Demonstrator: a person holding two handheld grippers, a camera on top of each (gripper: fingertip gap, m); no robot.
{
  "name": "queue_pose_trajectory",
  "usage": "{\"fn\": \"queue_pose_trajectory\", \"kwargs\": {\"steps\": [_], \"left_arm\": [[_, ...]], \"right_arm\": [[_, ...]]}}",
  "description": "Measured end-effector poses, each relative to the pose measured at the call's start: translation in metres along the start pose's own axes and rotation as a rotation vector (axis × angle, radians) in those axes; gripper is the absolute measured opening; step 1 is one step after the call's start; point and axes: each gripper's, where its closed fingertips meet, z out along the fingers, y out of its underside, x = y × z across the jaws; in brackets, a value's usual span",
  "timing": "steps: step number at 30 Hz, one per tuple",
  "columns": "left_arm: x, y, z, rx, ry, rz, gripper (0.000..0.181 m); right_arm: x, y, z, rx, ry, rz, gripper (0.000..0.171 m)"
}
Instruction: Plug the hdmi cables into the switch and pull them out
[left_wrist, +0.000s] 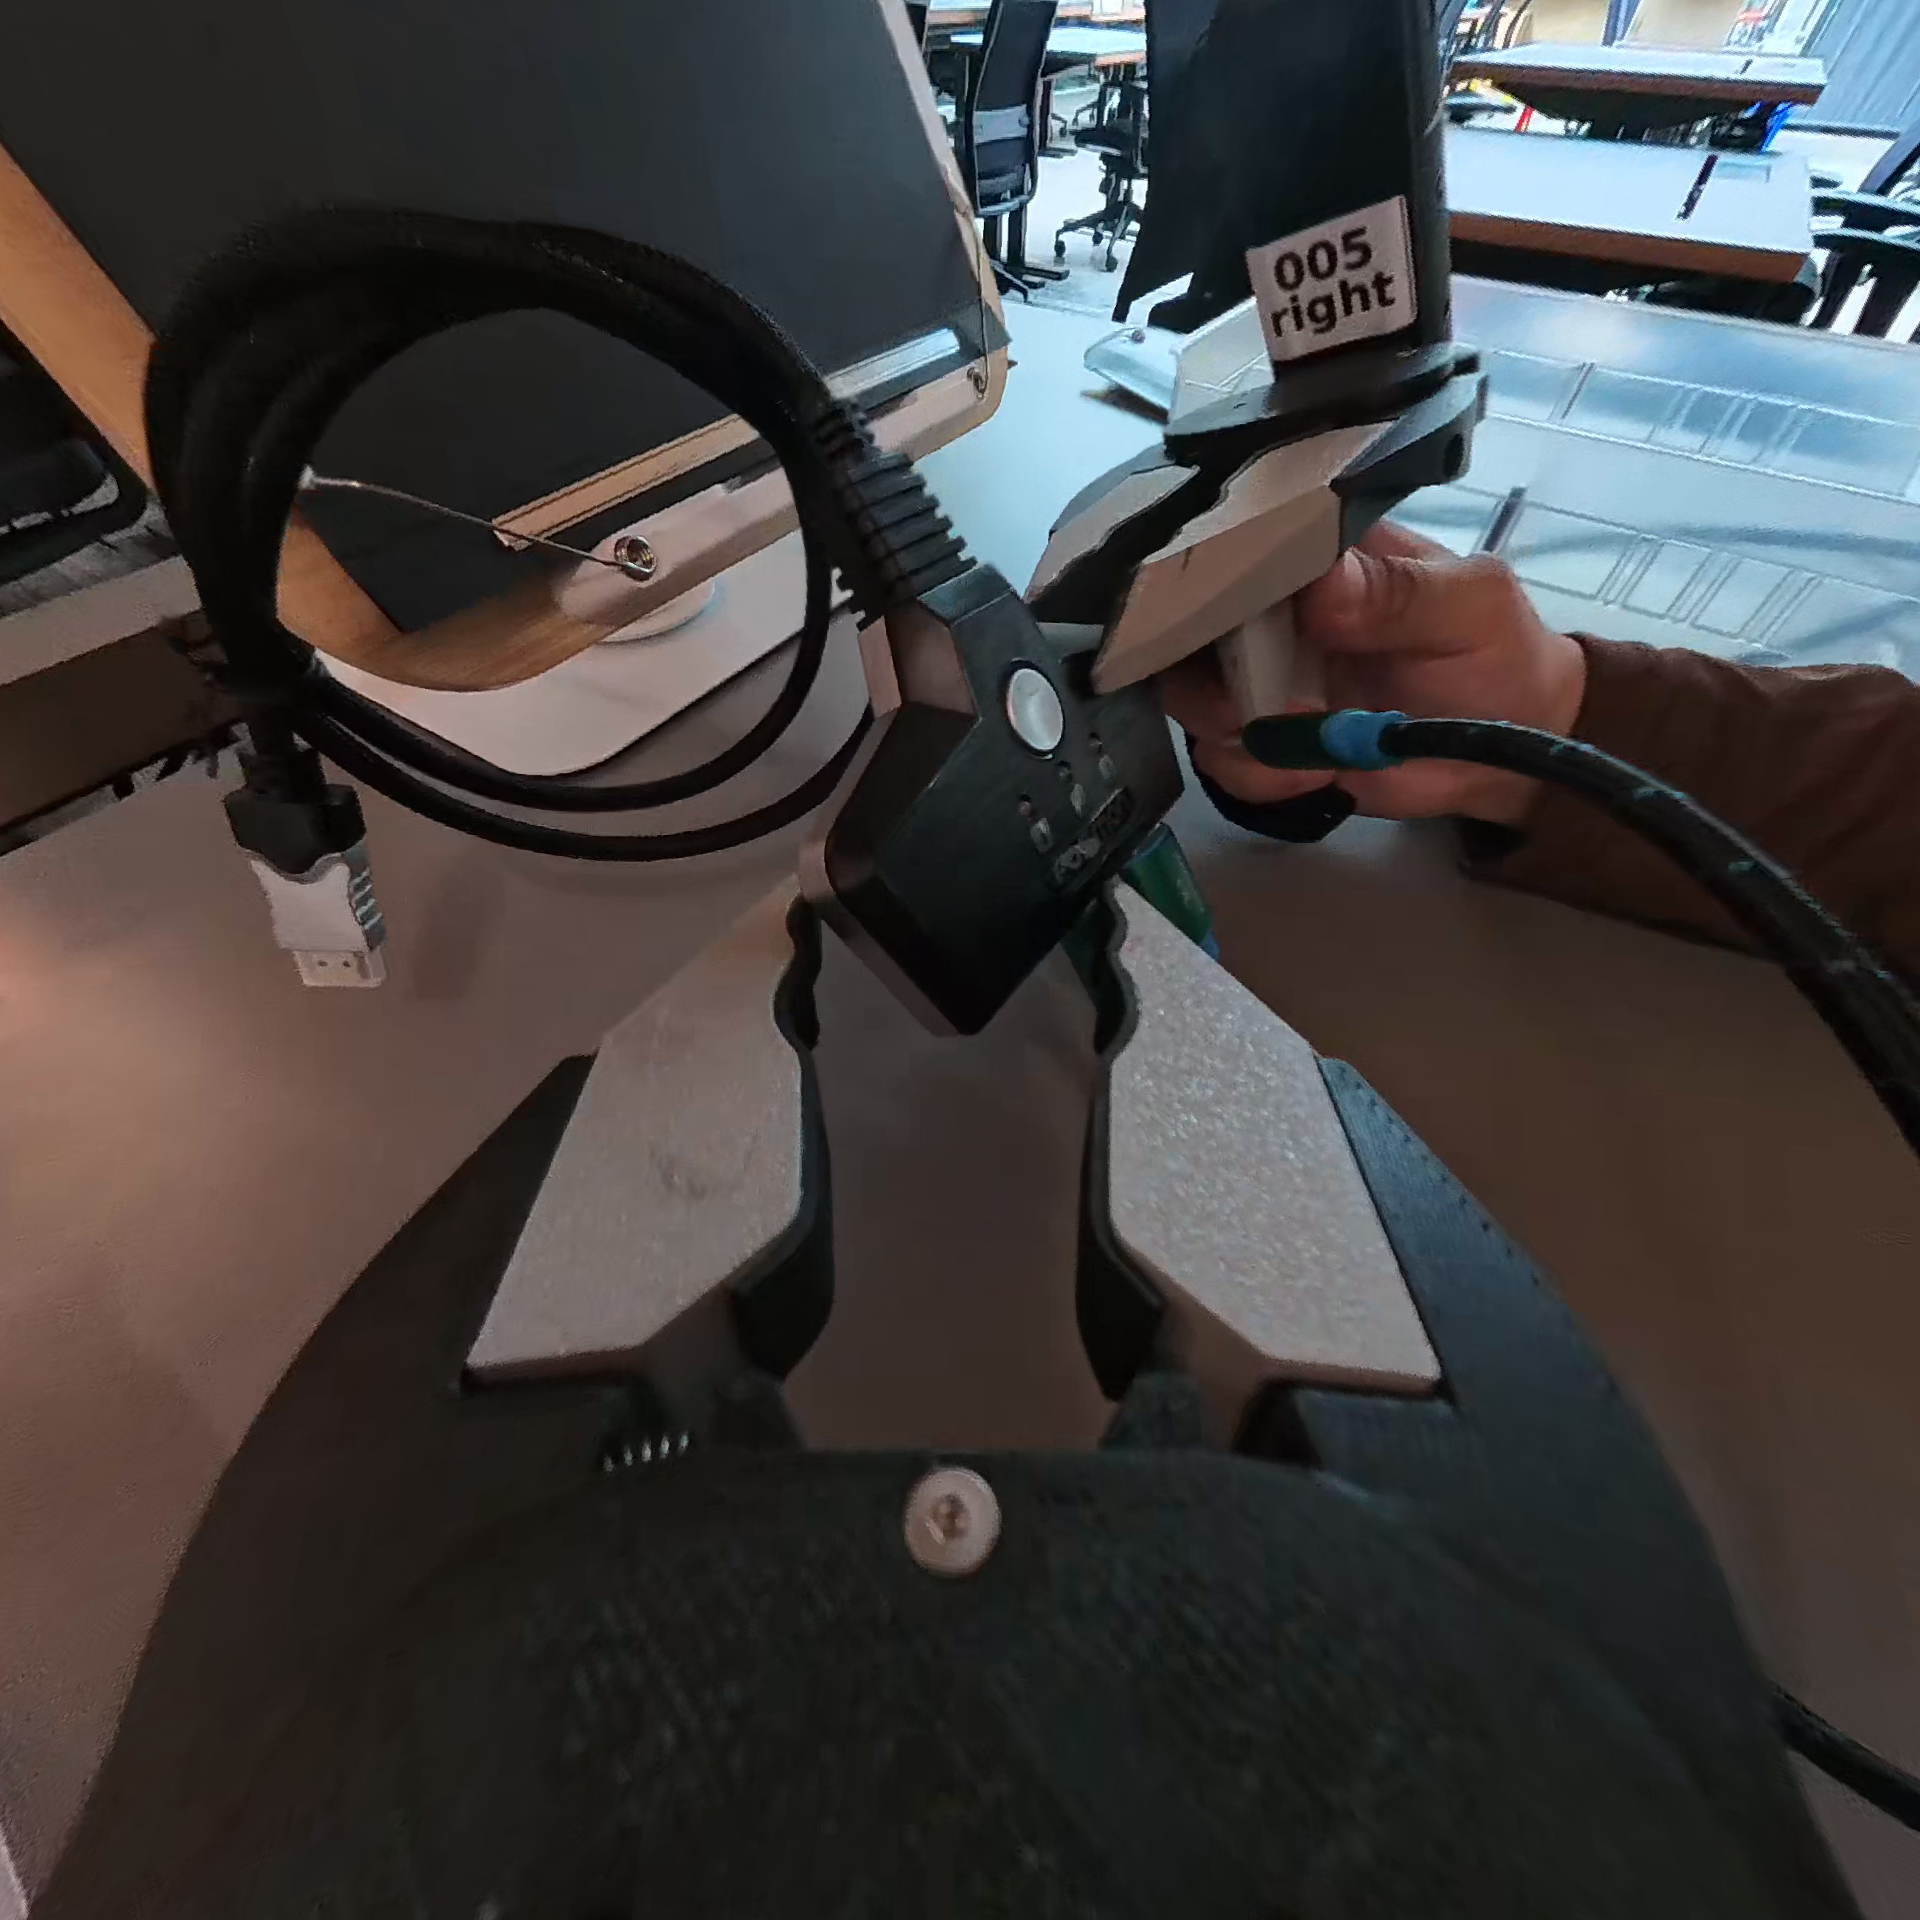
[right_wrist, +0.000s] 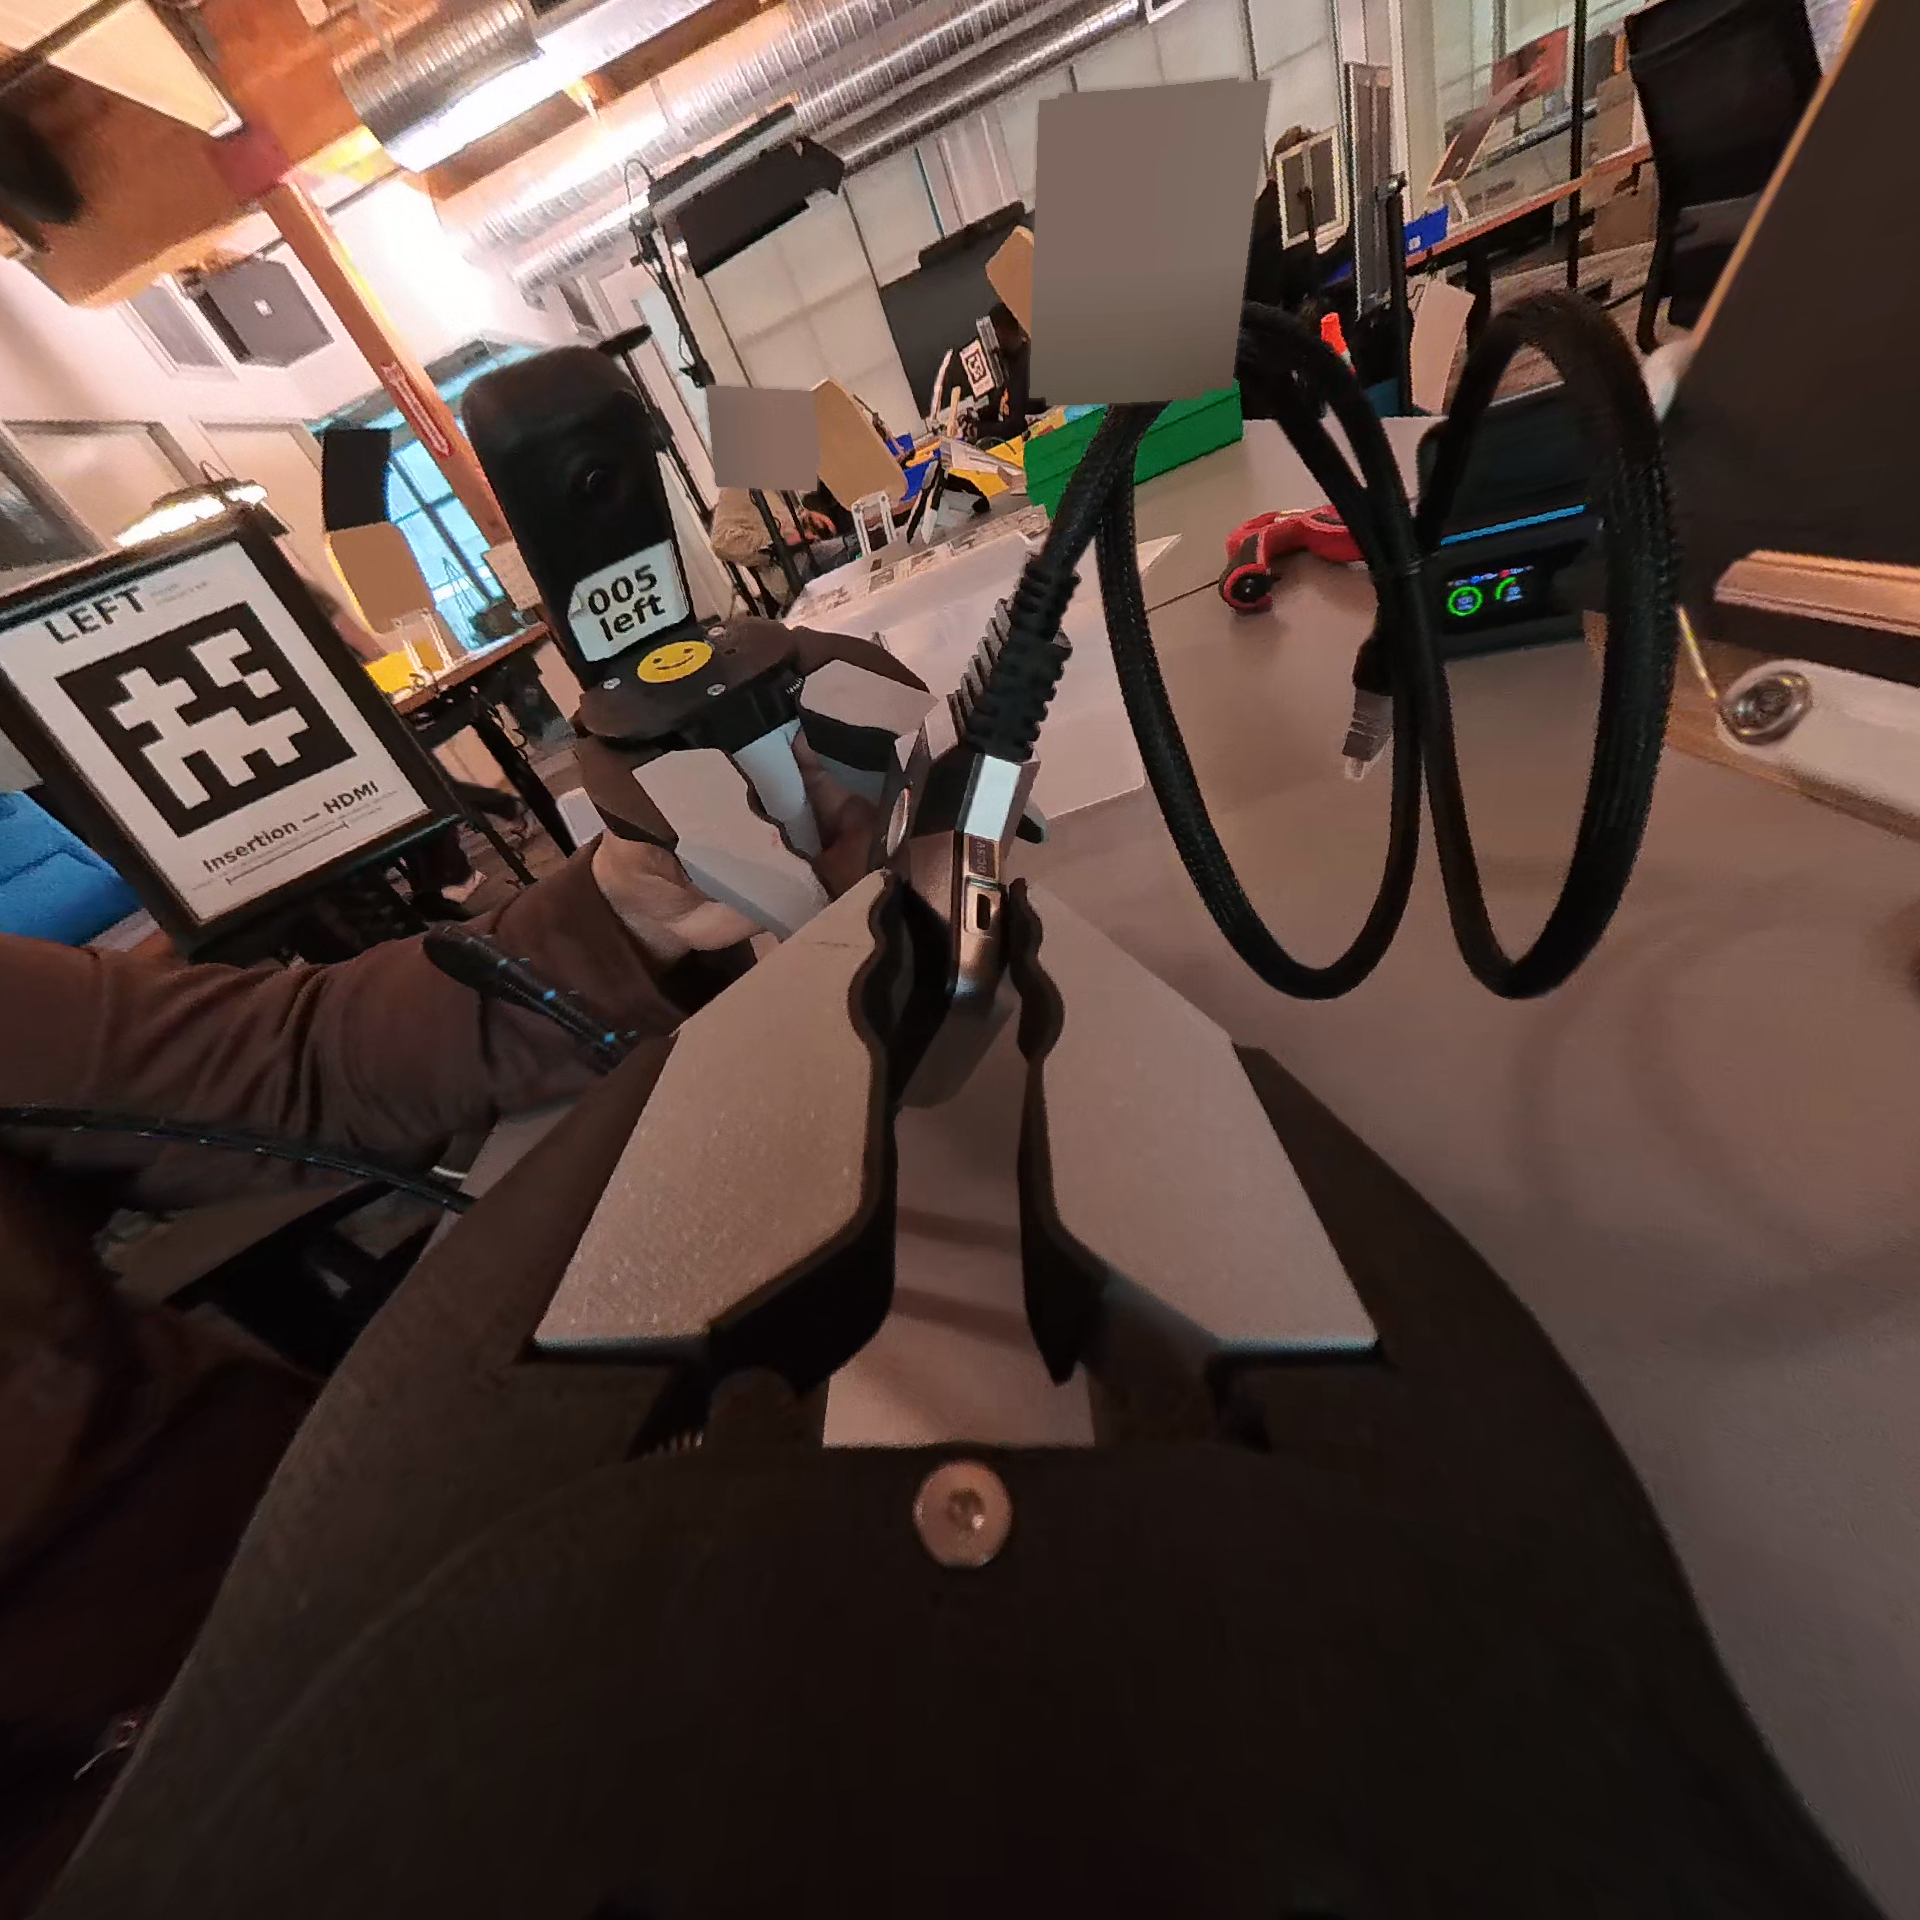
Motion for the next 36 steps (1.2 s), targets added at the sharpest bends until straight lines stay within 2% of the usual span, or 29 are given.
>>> {"fn": "queue_pose_trajectory", "kwargs": {"steps": [10, 14, 18, 23, 26, 29, 36], "left_arm": [[0.010, 0.001, 0.006, -0.012, 0.010, 0.061, 0.050], [0.013, -0.010, -0.002, 0.034, 0.016, 0.105, 0.049], [0.007, -0.016, -0.015, 0.069, -0.048, 0.209, 0.049], [0.001, 0.003, -0.016, 0.005, -0.109, 0.368, 0.058], [-0.010, 0.015, -0.018, -0.069, -0.178, 0.477, 0.056], [-0.012, 0.012, -0.019, -0.048, -0.242, 0.586, 0.055], [0.012, 0.002, -0.008, -0.018, -0.441, 1.106, 0.059]], "right_arm": [[-0.004, 0.008, -0.010, -0.016, -0.066, 0.004, 0.016], [-0.009, -0.003, -0.009, 0.023, -0.115, 0.051, 0.016], [-0.007, -0.004, -0.010, 0.022, -0.097, 0.069, 0.016], [0.001, -0.002, -0.015, 0.017, -0.072, 0.129, 0.015], [0.005, -0.004, -0.020, 0.022, -0.059, 0.162, 0.015], [0.004, -0.001, -0.021, 0.006, -0.066, 0.204, 0.015], [-0.002, 0.006, -0.015, -0.026, -0.107, 0.349, 0.015]]}}
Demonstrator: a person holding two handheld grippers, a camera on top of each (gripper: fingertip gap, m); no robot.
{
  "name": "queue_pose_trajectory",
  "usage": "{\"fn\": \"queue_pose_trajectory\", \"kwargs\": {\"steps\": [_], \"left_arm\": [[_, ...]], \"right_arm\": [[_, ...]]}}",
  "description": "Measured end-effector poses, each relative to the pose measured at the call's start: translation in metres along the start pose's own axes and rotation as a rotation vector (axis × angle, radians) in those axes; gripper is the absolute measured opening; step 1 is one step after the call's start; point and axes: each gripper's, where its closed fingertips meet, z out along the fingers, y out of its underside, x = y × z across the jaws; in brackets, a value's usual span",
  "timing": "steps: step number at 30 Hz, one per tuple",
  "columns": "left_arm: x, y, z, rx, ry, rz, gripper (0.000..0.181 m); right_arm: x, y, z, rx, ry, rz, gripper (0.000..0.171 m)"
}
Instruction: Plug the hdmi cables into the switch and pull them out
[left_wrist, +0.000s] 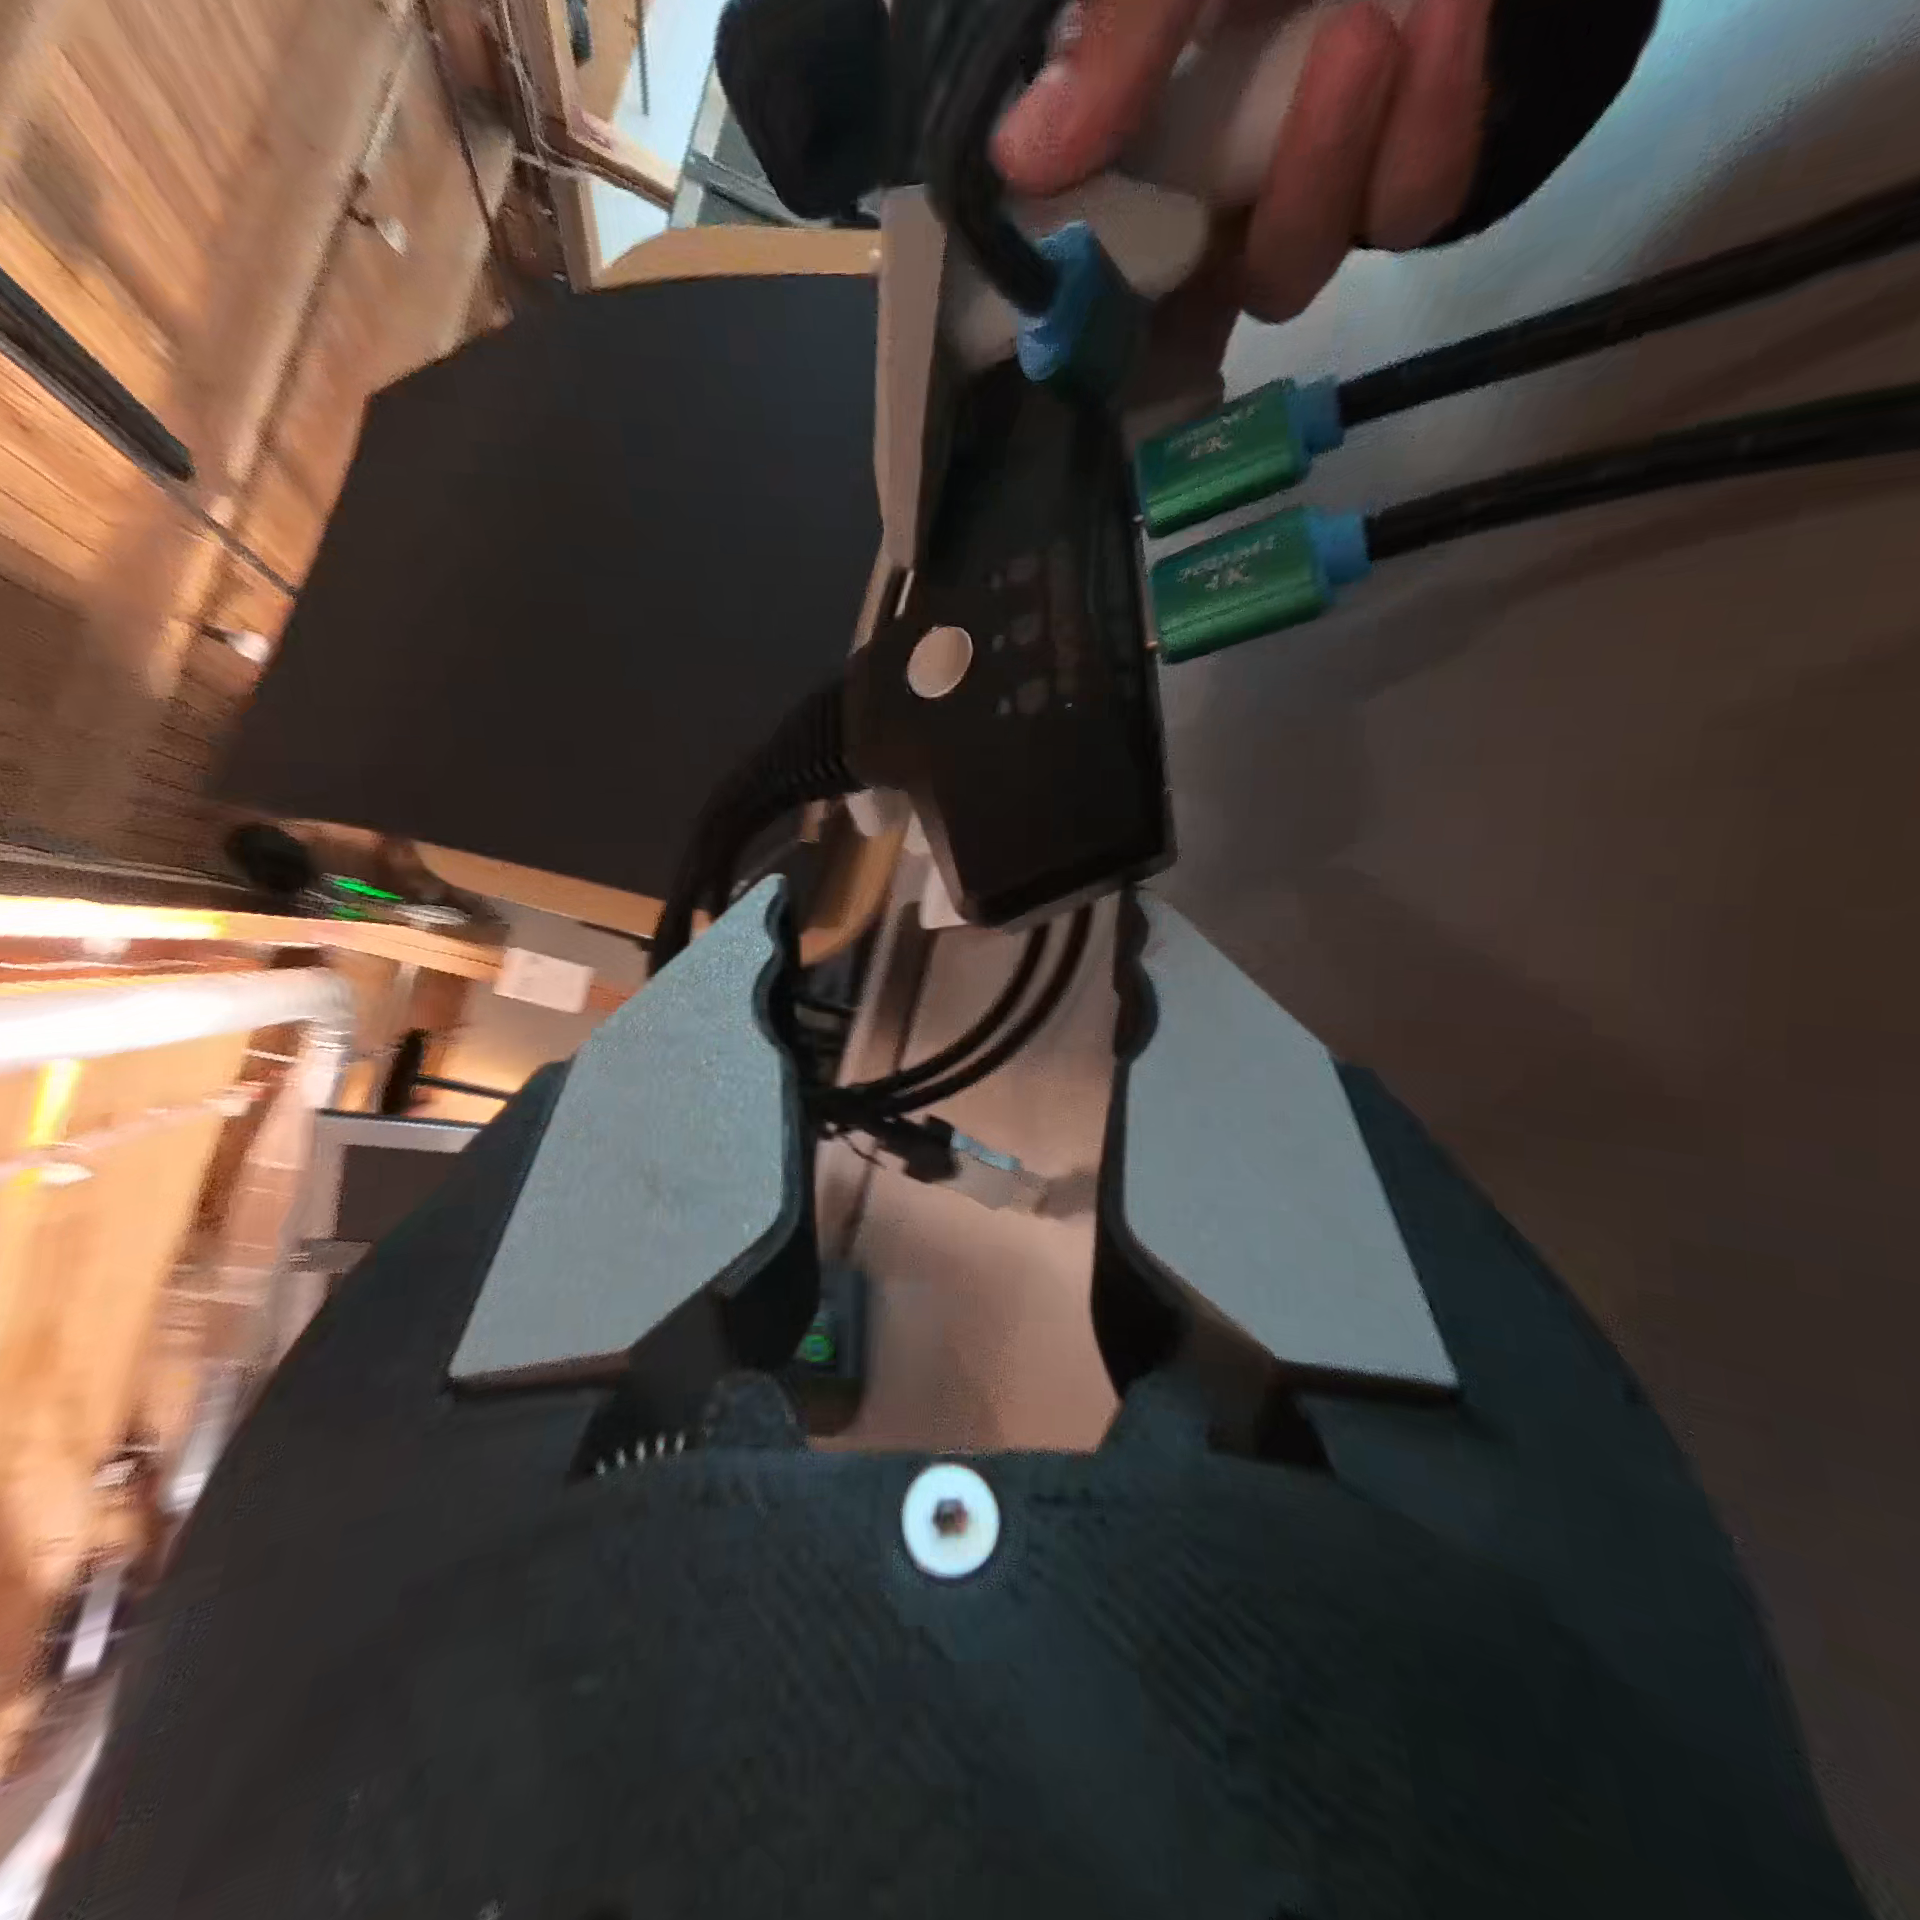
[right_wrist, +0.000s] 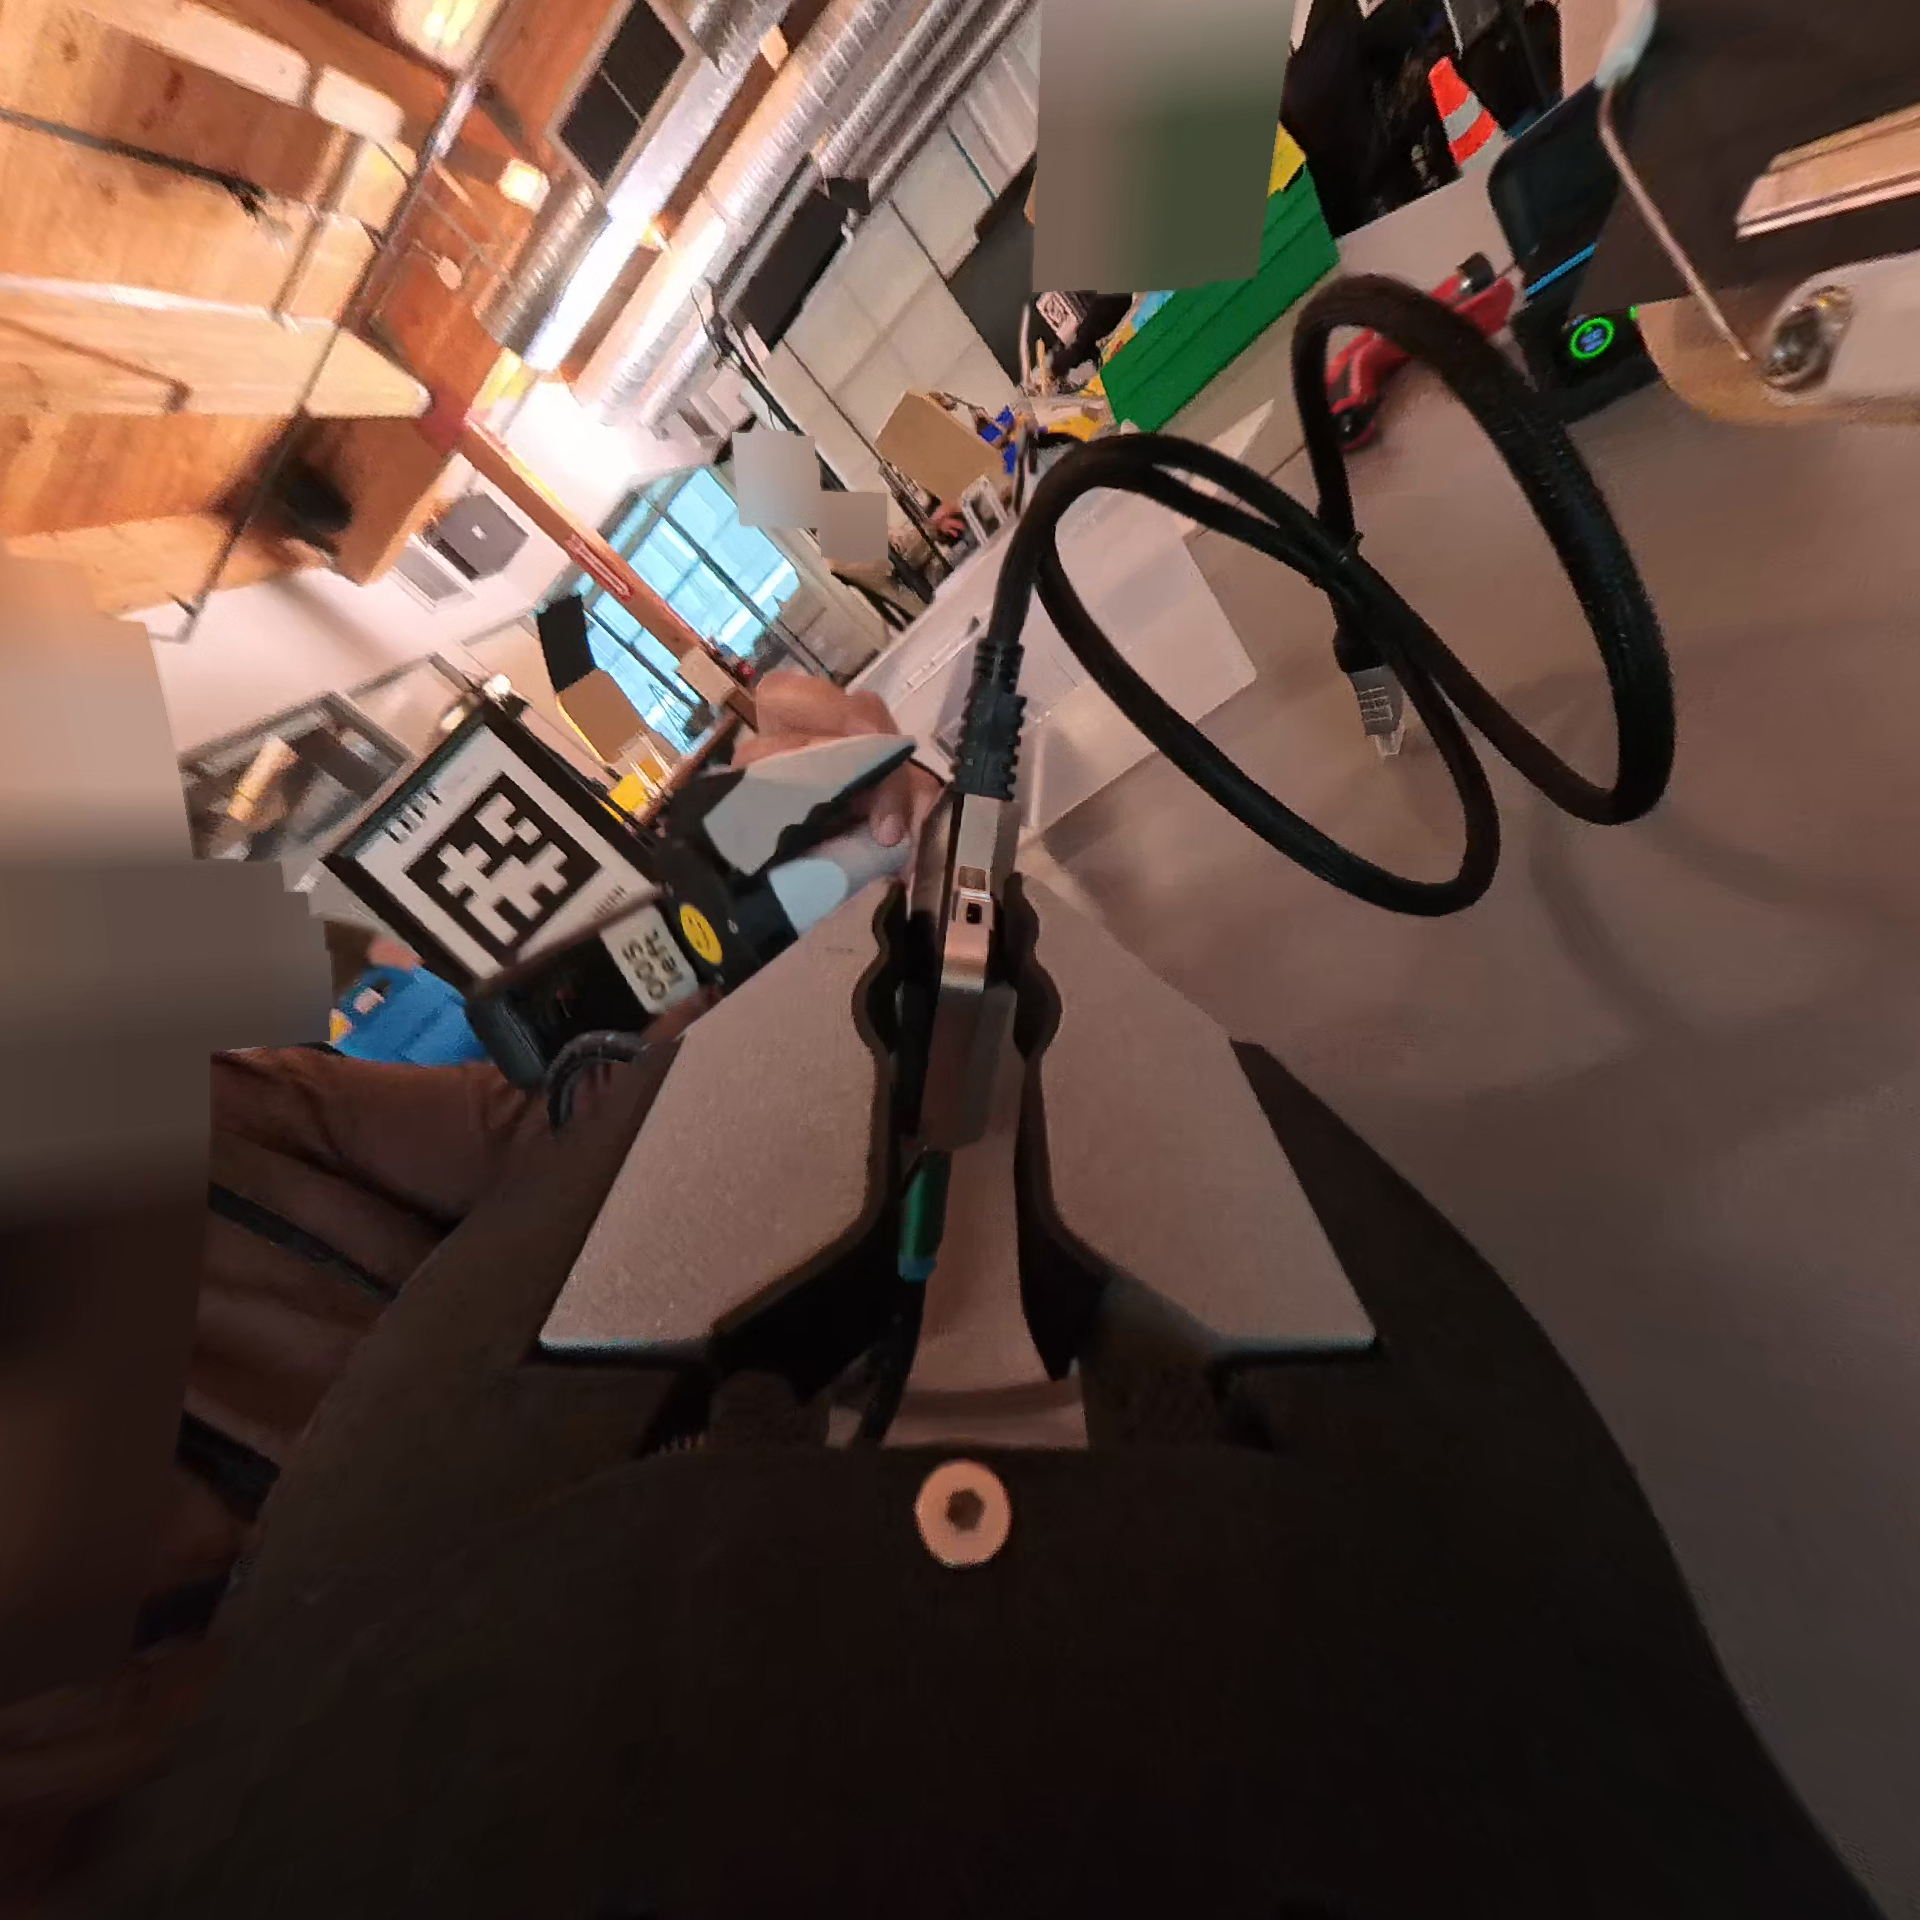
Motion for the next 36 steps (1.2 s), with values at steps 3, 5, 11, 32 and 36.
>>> {"fn": "queue_pose_trajectory", "kwargs": {"steps": [3, 5, 11, 32, 36], "left_arm": [[0.002, -0.012, 0.001, 0.019, -0.061, 0.134, 0.057], [0.007, -0.018, 0.002, 0.027, -0.095, 0.264, 0.053], [0.018, -0.028, 0.006, 0.027, -0.131, 0.352, 0.054], [0.041, -0.015, 0.023, -0.016, -0.060, 0.370, 0.041], [0.037, -0.019, 0.023, -0.006, -0.099, 0.386, 0.040]], "right_arm": [[-0.001, -0.002, -0.006, 0.037, -0.052, 0.095, 0.015], [-0.003, -0.004, -0.009, 0.068, -0.110, 0.170, 0.011], [-0.011, -0.019, -0.019, 0.198, -0.293, 0.298, 0.000], [0.017, 0.037, 0.033, -0.116, -0.065, 0.218, 0.000], [0.011, 0.033, 0.031, -0.089, -0.133, 0.277, 0.000]]}}
